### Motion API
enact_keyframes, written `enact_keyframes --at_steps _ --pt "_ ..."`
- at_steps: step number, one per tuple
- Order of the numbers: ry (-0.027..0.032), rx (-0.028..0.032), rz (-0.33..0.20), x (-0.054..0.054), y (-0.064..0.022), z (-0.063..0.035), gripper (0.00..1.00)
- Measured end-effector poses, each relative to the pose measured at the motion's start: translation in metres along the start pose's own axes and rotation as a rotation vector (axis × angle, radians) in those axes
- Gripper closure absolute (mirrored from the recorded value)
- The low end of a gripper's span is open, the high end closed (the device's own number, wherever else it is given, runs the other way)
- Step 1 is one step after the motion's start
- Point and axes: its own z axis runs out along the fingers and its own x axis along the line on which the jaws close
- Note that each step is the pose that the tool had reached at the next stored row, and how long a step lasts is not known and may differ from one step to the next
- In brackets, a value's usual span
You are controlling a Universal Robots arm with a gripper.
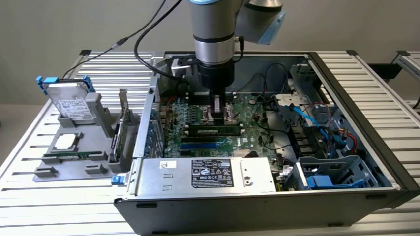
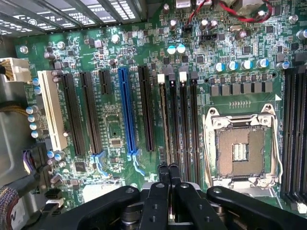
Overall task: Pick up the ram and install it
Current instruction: 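Press down the ram until it locks into place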
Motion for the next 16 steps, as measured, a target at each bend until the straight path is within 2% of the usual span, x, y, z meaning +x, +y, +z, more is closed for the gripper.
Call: enact_keyframes --at_steps 1,4,5,7,8,10,16 --pt "0.0009 -0.01 -0.001 0.0 -0.0015 0.0 0.9" --pt "0.0046 -0.0464 -0.004 0.0 -0.0052 0.0 0.9" --pt "0.0054 -0.0564 -0.005 0.0 -0.0065 0.0 0.9" --pt "0.0067 -0.0731 -0.006 -0.001 -0.0103 0.0001 0.9" --pt "0.0072 -0.0794 -0.007 -0.001 -0.0126 0.0001 0.9" --pt "0.0078 -0.0865 -0.008 -0.001 -0.018 0.0004 0.9" --pt "0.008 -0.0968 -0.025 -0.003 -0.0365 0.0022 0.9"
